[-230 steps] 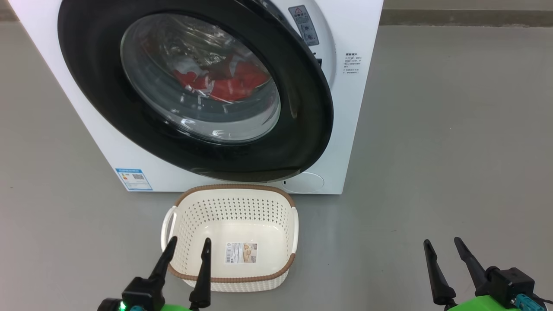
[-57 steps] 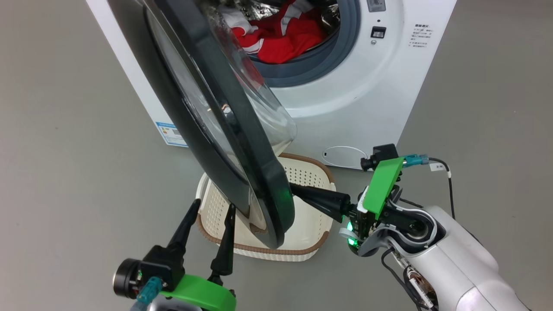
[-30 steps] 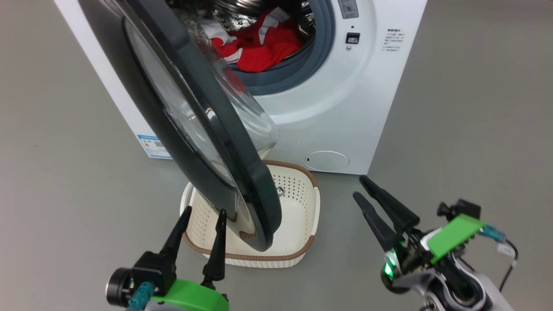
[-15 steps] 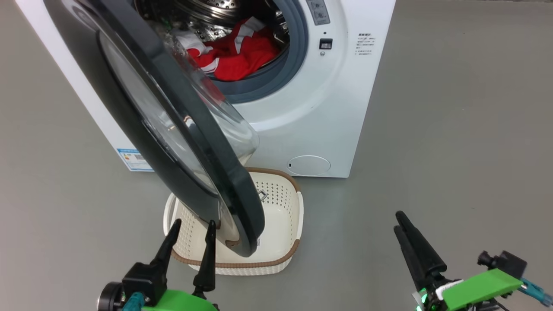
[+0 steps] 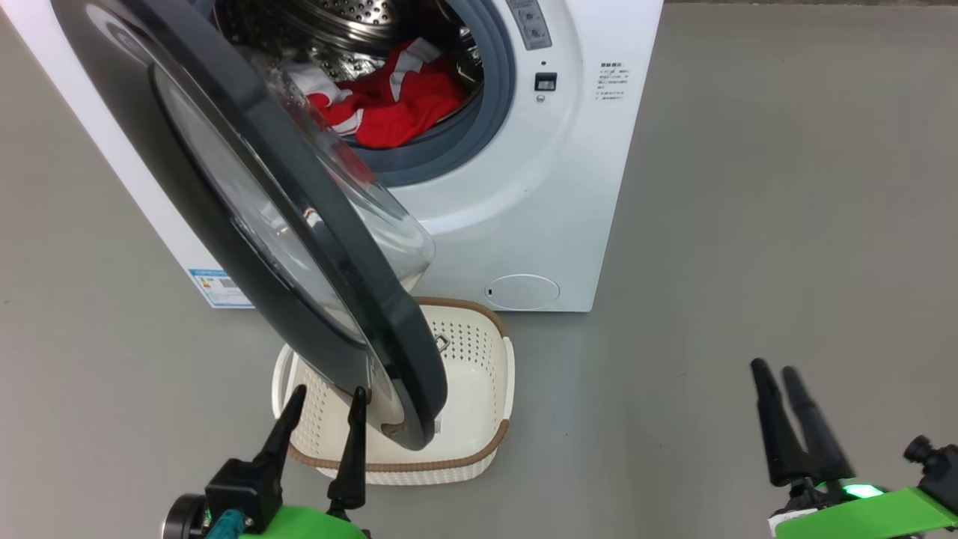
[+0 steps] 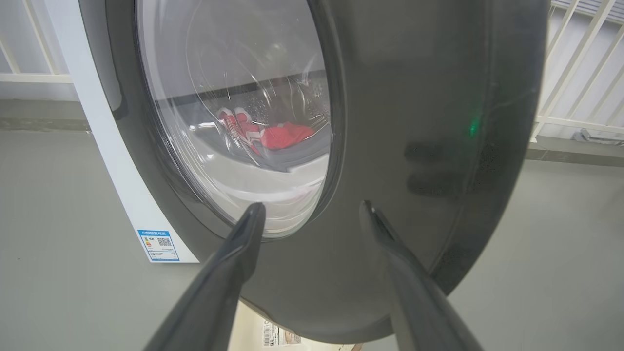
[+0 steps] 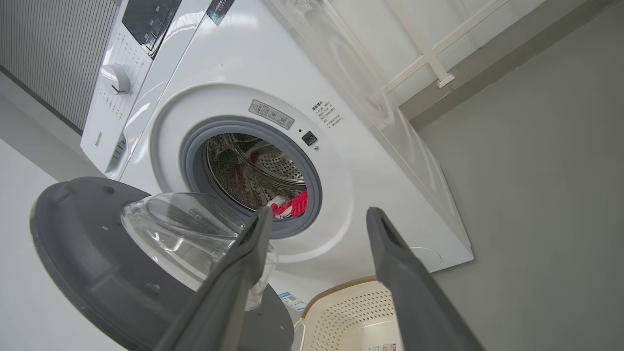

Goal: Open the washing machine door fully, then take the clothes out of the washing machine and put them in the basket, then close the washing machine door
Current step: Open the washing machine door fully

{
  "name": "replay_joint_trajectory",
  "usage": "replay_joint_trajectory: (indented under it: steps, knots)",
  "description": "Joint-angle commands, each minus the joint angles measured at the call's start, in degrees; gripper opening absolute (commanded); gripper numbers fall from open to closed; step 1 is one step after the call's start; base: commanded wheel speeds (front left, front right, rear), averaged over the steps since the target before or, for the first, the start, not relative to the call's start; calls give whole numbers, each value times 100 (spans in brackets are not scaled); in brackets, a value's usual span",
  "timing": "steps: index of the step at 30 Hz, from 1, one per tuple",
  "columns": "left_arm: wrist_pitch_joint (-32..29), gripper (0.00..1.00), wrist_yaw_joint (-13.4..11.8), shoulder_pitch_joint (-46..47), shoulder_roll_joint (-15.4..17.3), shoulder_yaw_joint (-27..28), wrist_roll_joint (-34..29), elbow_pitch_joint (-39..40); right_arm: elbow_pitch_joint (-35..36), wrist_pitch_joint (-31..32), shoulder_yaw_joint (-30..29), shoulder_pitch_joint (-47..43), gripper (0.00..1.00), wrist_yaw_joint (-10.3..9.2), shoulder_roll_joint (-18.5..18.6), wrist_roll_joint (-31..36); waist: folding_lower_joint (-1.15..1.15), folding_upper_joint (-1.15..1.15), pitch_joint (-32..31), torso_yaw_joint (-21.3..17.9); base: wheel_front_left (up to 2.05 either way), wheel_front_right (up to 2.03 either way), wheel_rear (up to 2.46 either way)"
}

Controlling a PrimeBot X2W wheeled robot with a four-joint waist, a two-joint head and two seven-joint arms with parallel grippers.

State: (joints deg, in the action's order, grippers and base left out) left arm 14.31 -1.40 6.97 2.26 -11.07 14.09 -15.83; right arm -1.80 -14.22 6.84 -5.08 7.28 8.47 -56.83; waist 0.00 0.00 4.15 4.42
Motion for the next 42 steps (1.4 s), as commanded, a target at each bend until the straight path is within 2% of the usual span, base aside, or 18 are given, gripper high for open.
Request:
replay_joint_trajectory:
  steps: [1, 8, 16, 21, 26, 42]
  knots:
    - [69, 100, 32, 25, 62, 208, -61, 115, 139, -63, 37, 46, 100, 21, 50, 212, 0, 0, -21, -11, 0, 0, 0]
    - [69, 100, 27, 10, 62, 226, -72, 106, 319, -76, -703, -17, 100, 21, -323, 2190, 0, 0, -83, -32, 0, 0, 0]
    - [69, 100, 19, -13, 62, 203, -65, 66, -302, -77, -914, -138, 100, 21, -513, 3621, 0, 0, -145, -5, 0, 0, 0]
    - [69, 100, 27, -37, 62, 219, -57, 34, -690, -77, -990, -178, 100, 21, -552, 3985, 0, 0, -175, -8, 0, 0, 0]
    - [69, 100, 34, -51, 62, 236, -49, -2, -919, -77, -963, -163, 100, 21, -557, 3959, 0, 0, -203, -30, 0, 0, 0]
    - [69, 100, -58, -81, 62, 175, -22, -168, -944, -77, -862, -163, 100, 21, -558, 4042, 0, 0, -285, -45, 0, 0, 0]
